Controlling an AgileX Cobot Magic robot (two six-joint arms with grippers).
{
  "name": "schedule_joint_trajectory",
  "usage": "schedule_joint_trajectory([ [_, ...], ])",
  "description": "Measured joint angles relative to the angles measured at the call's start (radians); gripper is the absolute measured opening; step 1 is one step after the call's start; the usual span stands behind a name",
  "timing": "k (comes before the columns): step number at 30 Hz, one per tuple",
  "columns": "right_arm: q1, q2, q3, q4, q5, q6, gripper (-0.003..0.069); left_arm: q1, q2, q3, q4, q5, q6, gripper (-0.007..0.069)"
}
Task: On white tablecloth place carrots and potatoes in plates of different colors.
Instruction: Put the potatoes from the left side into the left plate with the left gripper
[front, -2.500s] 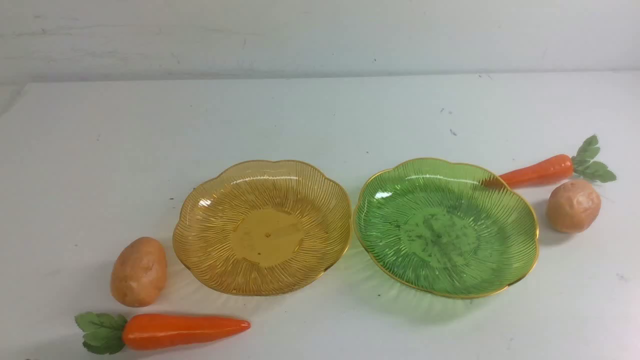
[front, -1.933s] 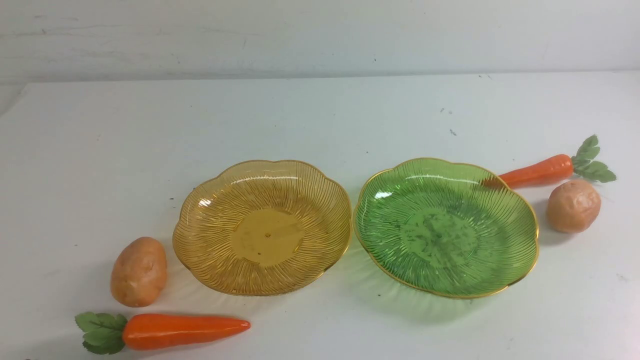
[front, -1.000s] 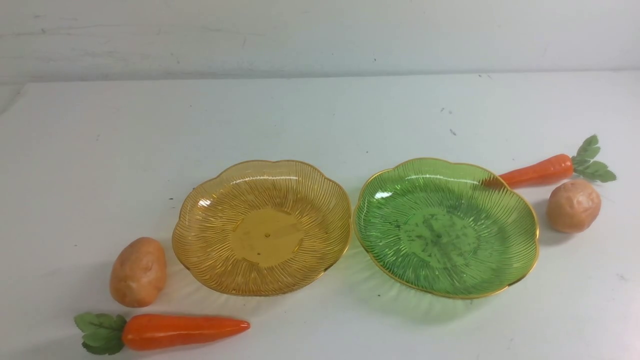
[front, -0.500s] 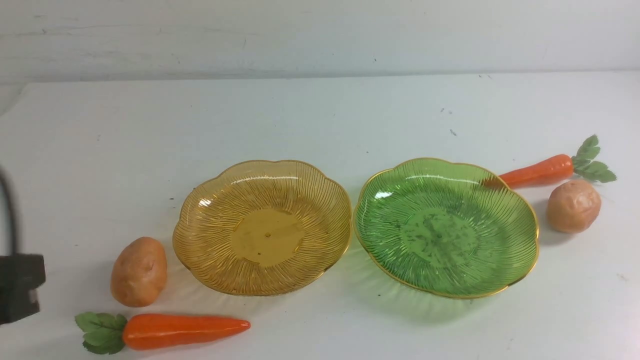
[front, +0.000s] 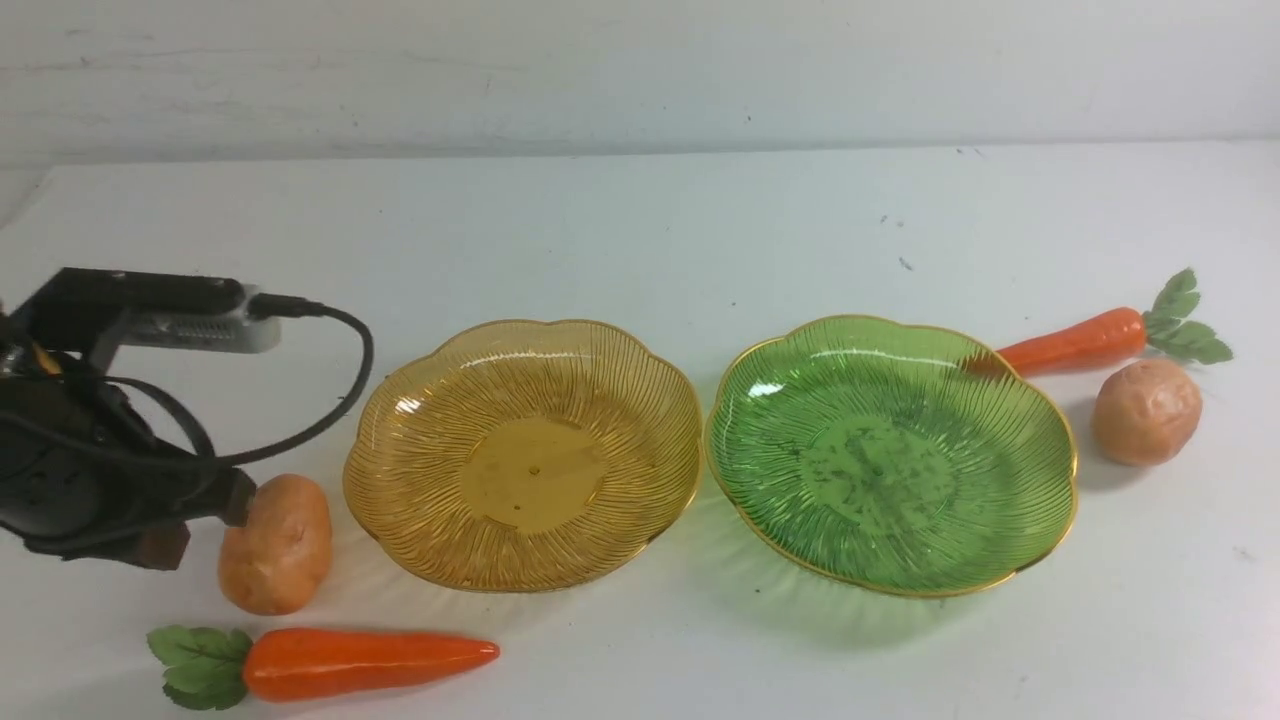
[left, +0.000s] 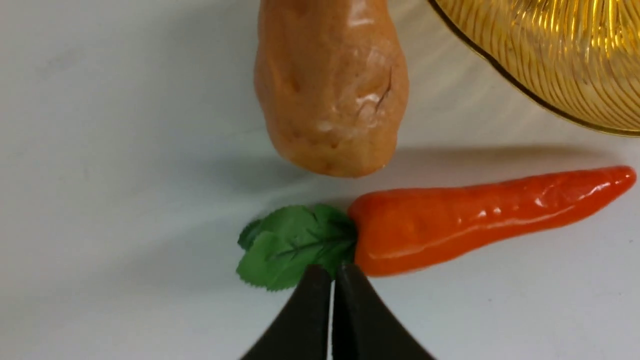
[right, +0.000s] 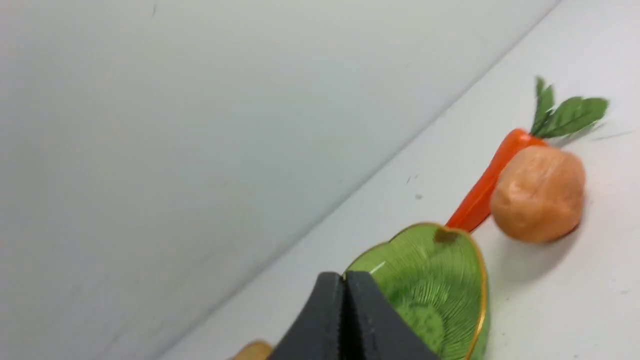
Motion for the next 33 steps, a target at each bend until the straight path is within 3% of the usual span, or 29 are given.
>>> schedule_joint_trajectory([
  [6,0.0,0.193,-0.235,-0.042,0.241,-0.138,-0.0015,0.0,0.089,-0.005,-0.041,-0.072,0.076,-0.0003],
  [10,0.0,0.482,-0.487,-0.147,0.56,-0.266,-0.0015,0.0,0.107,-0.006,-0.072,-0.156,0.168,0.001],
  [12,0.0,0.558,-0.542,-0.169,0.62,-0.302,-0.0015,0.0,0.109,-0.006,-0.074,-0.2,0.208,0.0042],
  [21,0.0,0.637,-0.576,-0.177,0.635,-0.344,-0.0015,0.0,0.181,-0.006,-0.075,-0.308,0.256,0.0451],
  [22,0.0,0.637,-0.577,-0.17,0.635,-0.352,-0.0015,0.0,0.212,-0.006,-0.075,-0.326,0.253,0.0556],
  [23,0.0,0.637,-0.577,-0.17,0.635,-0.355,-0.0015,0.0,0.226,-0.006,-0.075,-0.331,0.251,0.0605],
  [27,0.0,0.637,-0.577,-0.17,0.635,-0.37,-0.0015,0.0,0.29,-0.006,-0.075,-0.352,0.237,0.0681],
  [31,0.0,0.637,-0.577,-0.17,0.635,-0.378,-0.0015,0.0,0.35,-0.006,-0.071,-0.358,0.228,0.0682],
  [33,0.0,0.637,-0.577,-0.17,0.635,-0.38,-0.0015,0.0,0.37,-0.006,-0.071,-0.358,0.216,0.0639],
])
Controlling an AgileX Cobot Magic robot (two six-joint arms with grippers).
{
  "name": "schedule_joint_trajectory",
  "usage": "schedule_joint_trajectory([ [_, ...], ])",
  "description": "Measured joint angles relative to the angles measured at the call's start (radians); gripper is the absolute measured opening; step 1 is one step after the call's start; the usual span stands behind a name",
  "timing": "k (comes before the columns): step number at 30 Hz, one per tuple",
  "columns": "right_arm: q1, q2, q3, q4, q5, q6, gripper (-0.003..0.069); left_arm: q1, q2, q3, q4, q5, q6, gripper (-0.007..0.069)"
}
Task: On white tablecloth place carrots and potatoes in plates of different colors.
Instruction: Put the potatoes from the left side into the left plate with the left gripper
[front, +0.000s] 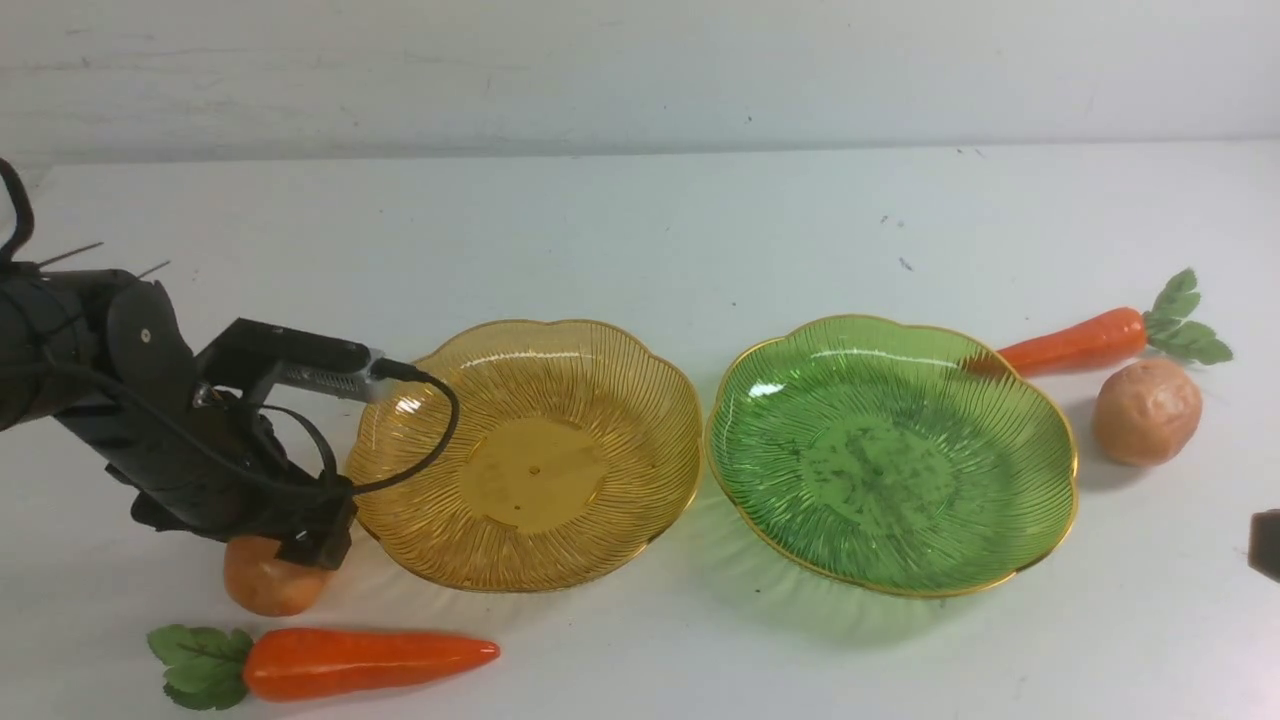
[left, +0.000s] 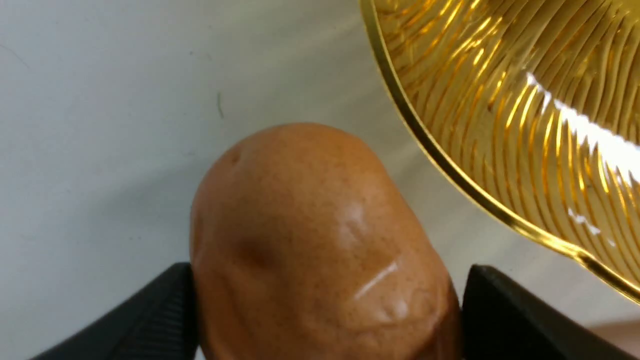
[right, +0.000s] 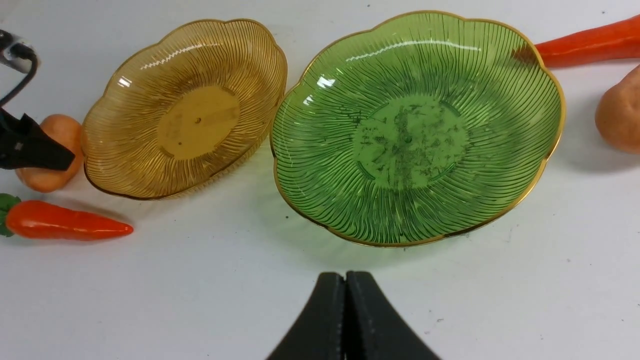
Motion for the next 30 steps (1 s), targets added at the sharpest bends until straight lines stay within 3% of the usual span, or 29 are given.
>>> schedule_joint_trajectory([
  [6,0.0,0.0,-0.001,-0.006,0.003,0.0,-0.0015,0.0,0.01,-0.03,0.054,0.056,-0.099,0.0421],
  [9,0.0,0.007,-0.02,-0.054,0.01,0.05,-0.0014,0.0,0.003,-0.09,0.101,0.15,-0.151,0.0408],
  [14,0.0,0.154,-0.207,-0.355,0.056,0.261,-0.0014,-0.034,-0.066,-0.239,0.07,0.251,-0.154,0.0405],
  [19,-0.001,0.34,-0.34,-0.564,0.064,0.383,-0.0014,-0.189,-0.077,-0.298,-0.018,0.167,-0.03,0.0405],
  [25,-0.074,0.553,-0.377,-0.586,0.006,0.449,0.0001,-0.29,0.04,-0.3,-0.034,0.012,-0.017,0.0419],
  [28,-0.121,0.682,-0.397,-0.512,-0.032,0.428,0.0069,-0.292,0.107,-0.3,-0.034,-0.016,-0.043,0.0518],
  [30,-0.133,0.754,-0.417,-0.465,-0.062,0.408,0.015,-0.292,0.124,-0.3,-0.033,-0.016,-0.052,0.0584],
])
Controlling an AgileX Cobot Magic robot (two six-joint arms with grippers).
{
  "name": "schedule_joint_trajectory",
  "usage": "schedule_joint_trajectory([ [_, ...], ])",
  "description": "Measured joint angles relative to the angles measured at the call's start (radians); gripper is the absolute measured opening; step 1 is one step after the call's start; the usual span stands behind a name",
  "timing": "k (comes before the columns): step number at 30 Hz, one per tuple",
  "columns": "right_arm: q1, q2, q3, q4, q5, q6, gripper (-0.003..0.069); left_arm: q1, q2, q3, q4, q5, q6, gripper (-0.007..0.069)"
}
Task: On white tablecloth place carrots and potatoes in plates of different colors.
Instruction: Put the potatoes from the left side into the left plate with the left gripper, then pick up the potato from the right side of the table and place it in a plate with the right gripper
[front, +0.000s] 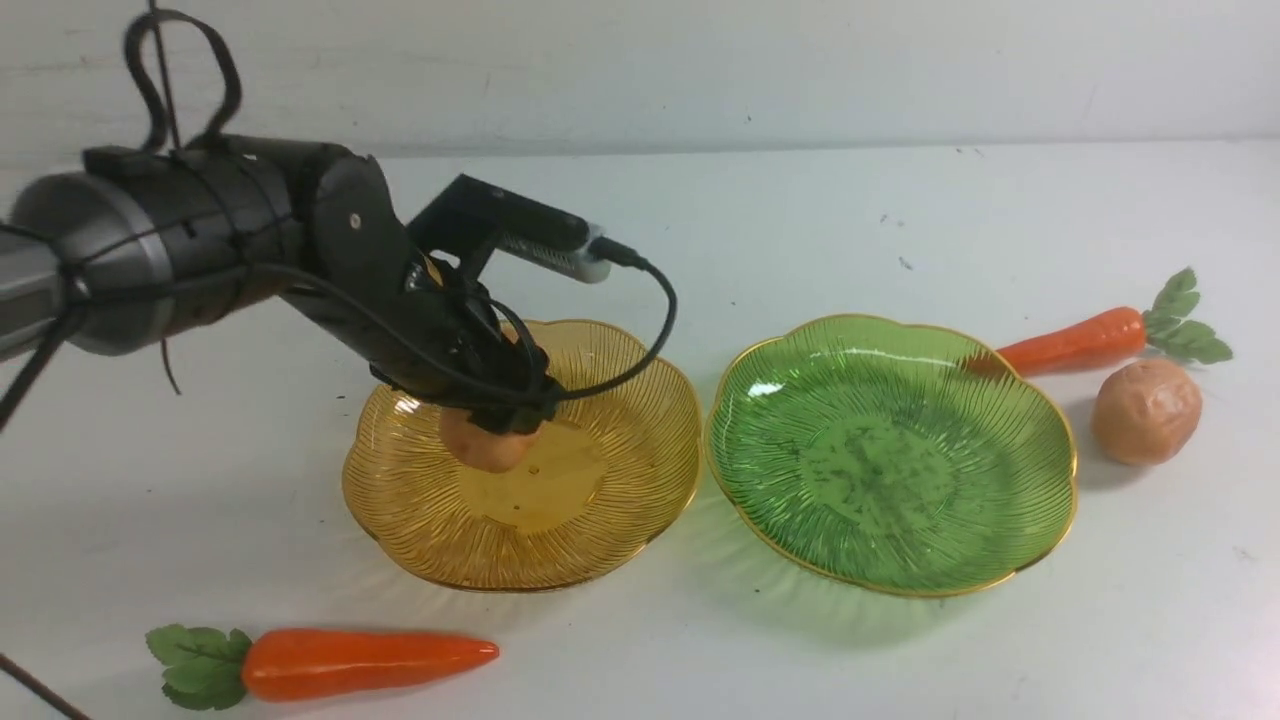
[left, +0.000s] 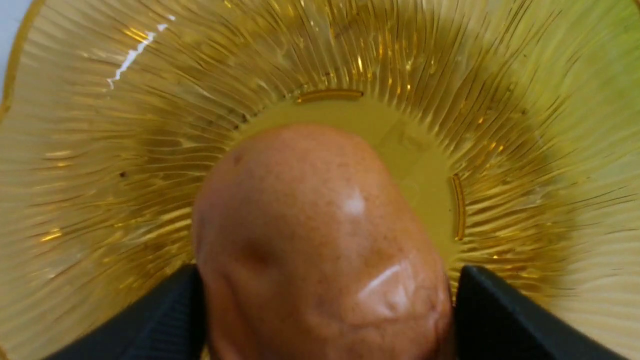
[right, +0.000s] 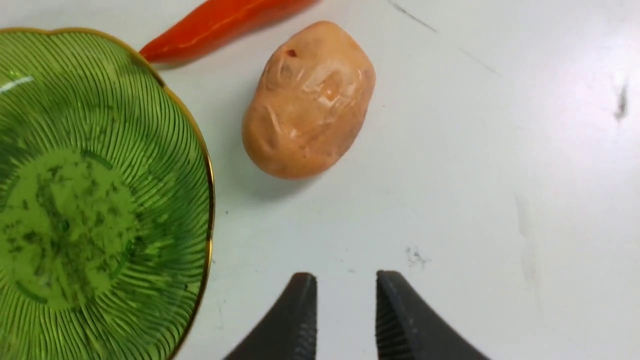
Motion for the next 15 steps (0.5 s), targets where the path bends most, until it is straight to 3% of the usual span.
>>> schedule_joint_trajectory([
  [1,-0.001,0.035,-0.013,0.02,-0.016,-0.007,0.0198,0.0,0.003,0.0,0.0,0.0,-0.004,0.0638],
  [3,-0.004,0.103,-0.048,0.062,-0.04,-0.007,0.0307,0.0,0.003,-0.001,0.0,0.0,-0.01,0.0677],
  [8,-0.004,0.297,-0.147,0.105,-0.073,-0.017,0.0615,0.0,0.003,-0.031,0.0,0.062,-0.036,0.0683],
  [10,-0.004,0.364,-0.183,0.113,-0.074,-0.024,0.0662,0.0,-0.001,-0.058,0.001,0.126,-0.056,0.067],
  [12,-0.004,0.438,-0.232,0.121,-0.075,-0.028,0.0685,0.0,-0.021,-0.088,0.015,0.192,-0.07,0.0588],
  [15,-0.004,0.533,-0.29,0.123,-0.081,-0.03,0.0689,0.0,-0.094,-0.111,0.047,0.272,-0.074,0.034],
])
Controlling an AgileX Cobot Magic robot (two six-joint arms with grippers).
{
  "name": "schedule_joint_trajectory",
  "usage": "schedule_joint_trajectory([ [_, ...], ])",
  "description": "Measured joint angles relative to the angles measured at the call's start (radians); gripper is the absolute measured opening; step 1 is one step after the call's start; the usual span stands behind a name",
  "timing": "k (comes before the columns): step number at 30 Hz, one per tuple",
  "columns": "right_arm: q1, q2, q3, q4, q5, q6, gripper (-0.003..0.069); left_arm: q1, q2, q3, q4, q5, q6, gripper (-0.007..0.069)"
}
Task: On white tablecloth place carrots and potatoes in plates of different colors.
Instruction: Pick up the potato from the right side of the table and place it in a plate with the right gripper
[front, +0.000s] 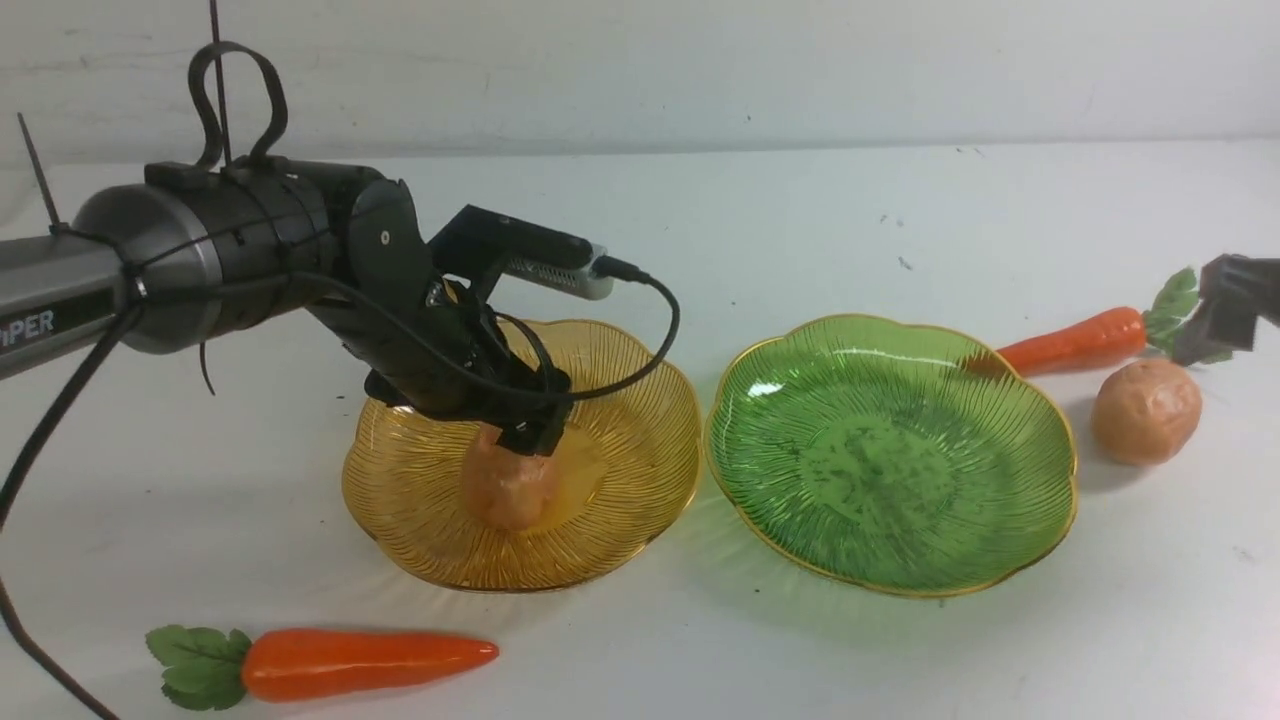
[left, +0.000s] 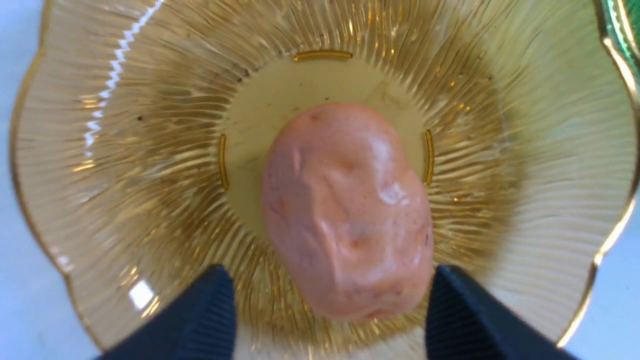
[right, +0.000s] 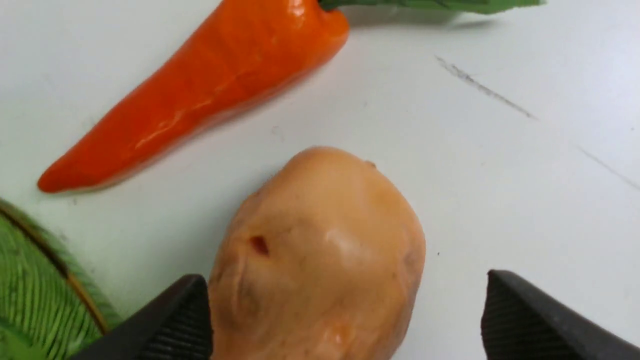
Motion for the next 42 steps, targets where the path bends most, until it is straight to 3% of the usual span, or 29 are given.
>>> schedule_joint_trajectory([
  [3,0.0,0.072,-0.043,0.02,-0.007,0.001,0.069,0.0,-0.104,0.0,0.051,0.066,0.0,0.0072],
  [6,0.0,0.111,-0.05,0.023,-0.003,-0.002,0.0648,0.0,-0.214,0.0,0.098,0.119,-0.013,0.0006],
  [8,0.0,0.117,-0.05,0.038,0.008,-0.006,0.0561,0.0,-0.273,-0.001,0.12,0.148,-0.029,-0.0002],
  [15,-0.007,0.068,-0.138,0.036,0.195,-0.014,0.0559,0.0,-0.467,0.01,0.17,0.256,-0.053,-0.0003],
  [19,0.031,-0.087,-0.17,0.131,0.263,-0.041,0.0559,0.0,-0.581,0.096,0.25,0.293,-0.118,-0.0003],
  [21,0.098,-0.129,-0.173,0.196,0.282,-0.078,0.0559,0.0,-0.632,0.159,0.266,0.299,-0.156,-0.0003],
  [24,0.284,-0.146,-0.173,0.279,0.276,-0.138,0.0559,0.0,-0.69,0.251,0.267,0.301,-0.188,-0.0003],
  [27,0.496,-0.115,-0.173,0.285,0.164,-0.173,0.0559,0.0,-0.724,0.337,0.259,0.3,-0.209,-0.0003],
  [31,0.661,-0.014,-0.185,0.281,-0.011,-0.176,0.0559,0.0,-0.731,0.395,0.23,0.285,-0.211,-0.0003],
  [36,0.742,0.151,-0.293,0.291,-0.033,-0.168,0.0562,0.0,-0.731,0.439,0.193,0.264,-0.212,-0.0003],
  [42,0.752,0.228,-0.375,0.257,0.039,-0.115,0.0603,0.0,-0.731,0.477,0.162,0.255,-0.209,-0.0003],
])
